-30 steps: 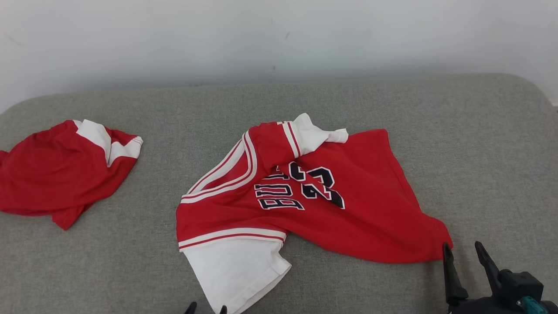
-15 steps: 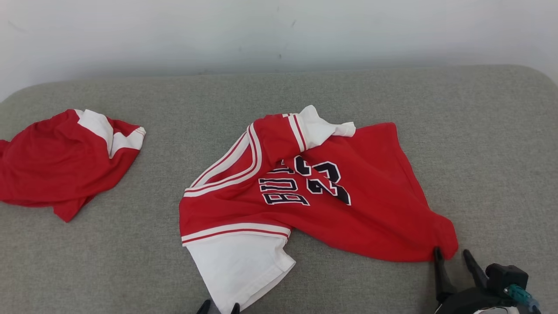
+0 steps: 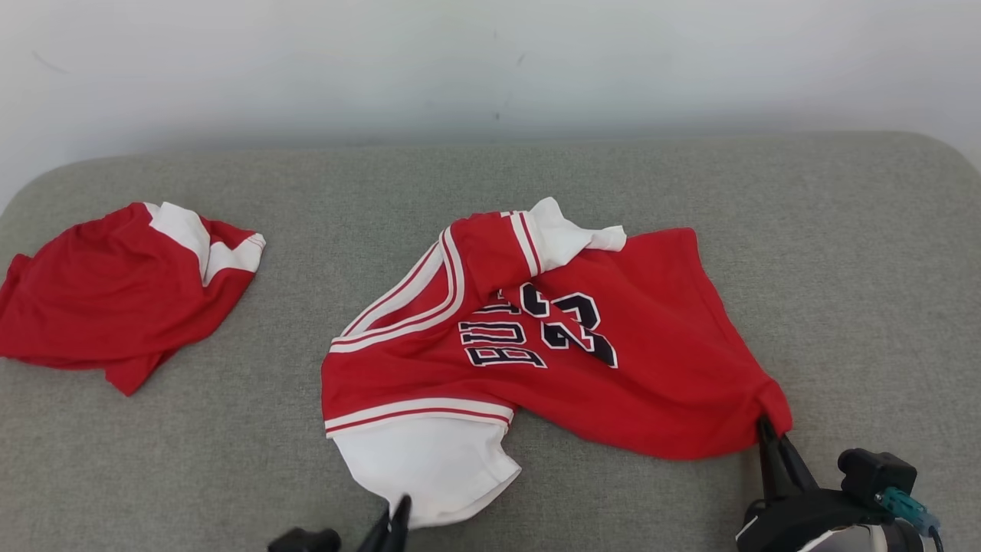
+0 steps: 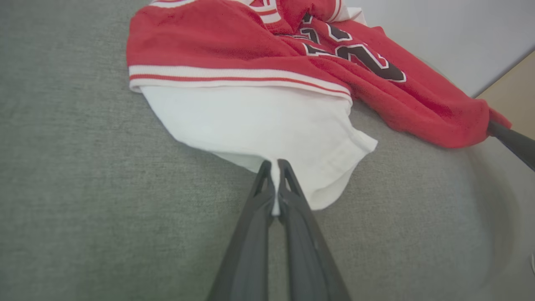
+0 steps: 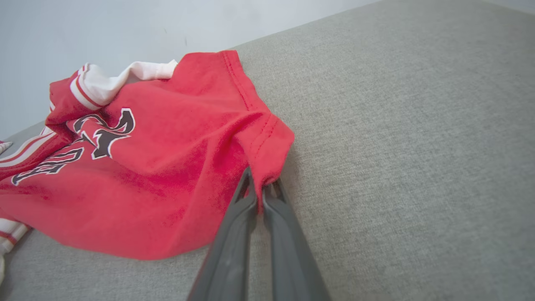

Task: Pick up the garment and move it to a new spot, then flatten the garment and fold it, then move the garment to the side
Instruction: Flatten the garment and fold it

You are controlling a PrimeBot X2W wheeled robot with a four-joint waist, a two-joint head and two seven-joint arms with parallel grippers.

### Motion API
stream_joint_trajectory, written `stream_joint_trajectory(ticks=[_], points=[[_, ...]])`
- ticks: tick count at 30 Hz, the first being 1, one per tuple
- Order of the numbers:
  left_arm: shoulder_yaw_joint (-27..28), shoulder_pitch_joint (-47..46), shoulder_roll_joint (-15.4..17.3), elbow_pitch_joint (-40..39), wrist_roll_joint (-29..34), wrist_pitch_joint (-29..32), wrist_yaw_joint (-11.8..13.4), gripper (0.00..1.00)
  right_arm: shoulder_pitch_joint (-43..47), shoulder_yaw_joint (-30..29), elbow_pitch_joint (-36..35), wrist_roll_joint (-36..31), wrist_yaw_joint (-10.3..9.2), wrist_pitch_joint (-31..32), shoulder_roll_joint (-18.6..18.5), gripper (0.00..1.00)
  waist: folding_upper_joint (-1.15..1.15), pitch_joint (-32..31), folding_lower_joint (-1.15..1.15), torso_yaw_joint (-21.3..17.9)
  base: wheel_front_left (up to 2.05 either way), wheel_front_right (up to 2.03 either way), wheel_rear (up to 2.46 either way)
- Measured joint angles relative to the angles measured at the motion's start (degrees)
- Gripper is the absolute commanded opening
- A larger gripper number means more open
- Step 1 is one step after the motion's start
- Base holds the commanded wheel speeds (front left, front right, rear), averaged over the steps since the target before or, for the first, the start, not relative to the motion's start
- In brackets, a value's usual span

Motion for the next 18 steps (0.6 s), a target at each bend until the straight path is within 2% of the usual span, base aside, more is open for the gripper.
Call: stream_joint_trajectory(ticks=[4,8,13,18], points=[[2.6,-0.5,0.5,-4.5,0.2,0.0,0.0,0.00,1.0,2.1,-5.6,0.1,0.01,0.0,-0.7,0.00,0.00,-0.5,0.00,-0.4,0.00,0.00,0.00],[4.5,-5.4,2.5,-7.6,0.3,0.0,-0.1,0.00,-0.7,3.9,-9.6,0.6,0.00,0.0,-2.0,0.00,0.00,-0.4,0.00,-1.2,0.00,0.00,0.00],[3.5,-17.0,6.5,-9.5,-0.3,1.9,-0.1,0.00,-8.1,7.3,-11.5,1.7,0.01,0.0,-4.1,0.00,0.00,1.0,0.00,-2.0,0.00,0.00,0.00],[2.8,-32.8,10.8,-10.0,-4.2,6.6,-0.1,0.00,-19.9,9.7,-11.7,4.0,0.01,1.1,-7.2,0.00,0.00,4.3,0.00,-2.6,0.00,0.00,0.00]])
